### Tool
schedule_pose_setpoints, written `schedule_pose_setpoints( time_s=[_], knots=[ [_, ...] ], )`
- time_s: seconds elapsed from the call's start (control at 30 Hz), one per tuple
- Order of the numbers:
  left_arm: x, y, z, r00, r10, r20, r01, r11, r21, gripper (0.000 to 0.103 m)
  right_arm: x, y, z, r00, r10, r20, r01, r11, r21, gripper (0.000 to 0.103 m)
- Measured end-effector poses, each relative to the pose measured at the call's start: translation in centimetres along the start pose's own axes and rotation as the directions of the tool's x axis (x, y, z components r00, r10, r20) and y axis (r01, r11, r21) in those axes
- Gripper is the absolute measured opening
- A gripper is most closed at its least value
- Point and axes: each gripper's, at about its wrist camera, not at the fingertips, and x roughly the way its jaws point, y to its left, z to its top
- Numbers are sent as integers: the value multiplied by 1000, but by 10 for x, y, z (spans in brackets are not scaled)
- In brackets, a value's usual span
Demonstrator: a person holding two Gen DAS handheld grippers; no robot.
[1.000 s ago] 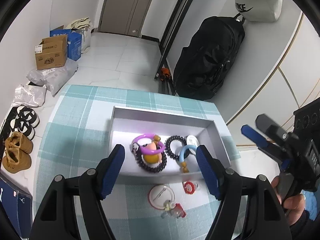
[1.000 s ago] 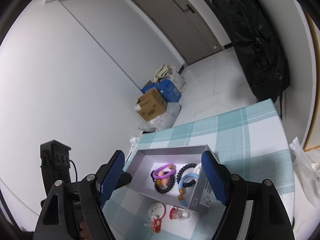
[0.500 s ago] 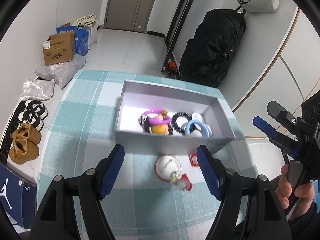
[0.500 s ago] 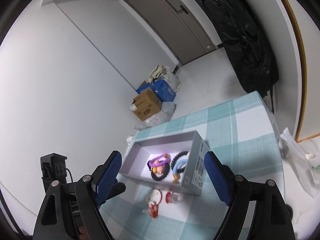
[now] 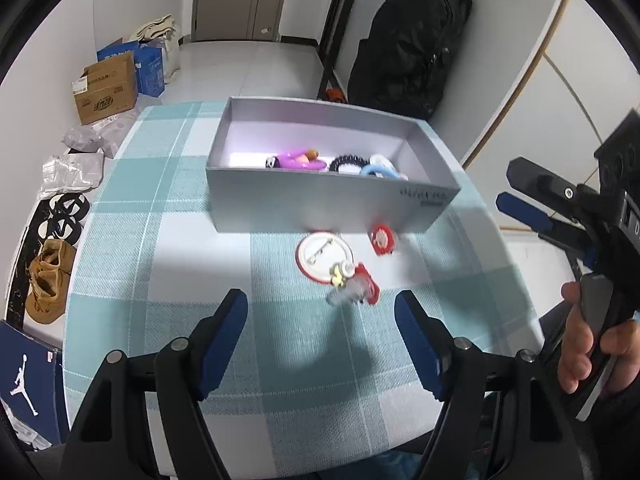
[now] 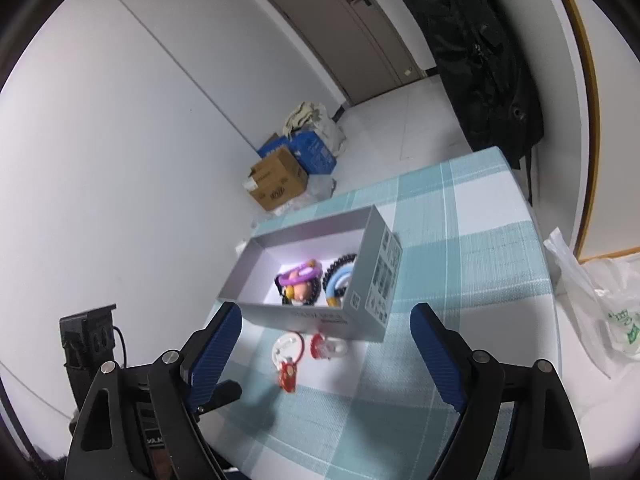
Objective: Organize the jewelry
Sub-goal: 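Lower the left gripper onto the red-and-clear pacifier clip and close it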
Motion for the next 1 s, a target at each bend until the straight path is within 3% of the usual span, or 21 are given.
schedule_pose_setpoints(
  time_s=[0.37, 0.6, 0.73, 0.8, 0.93, 1.0],
  knots=[
    [9, -2, -1, 998, -24, -55, 22, 999, -29, 72, 10, 2, -12, 996, -40, -81, 38, 999, -30, 89],
    [17, -13, 1, 998, -1, -64, -1, 1000, -22, 72, 13, 1, -17, 991, -69, -111, 64, 997, -43, 89],
    [30, -11, 0, 994, 27, -109, -32, 998, -46, 71, 12, -4, -17, 989, -89, -120, 86, 996, -28, 89],
    [30, -13, 0, 995, 42, -91, -46, 998, -37, 72, 11, -6, -18, 988, -91, -121, 89, 996, -23, 89],
    [30, -19, -1, 995, 26, -95, -28, 999, -19, 72, 9, -8, -17, 989, -88, -120, 86, 996, -19, 89],
    [32, -22, -1, 994, 36, -100, -36, 999, -3, 65, 8, -8, -17, 989, -84, -119, 83, 996, -17, 89]
  ],
)
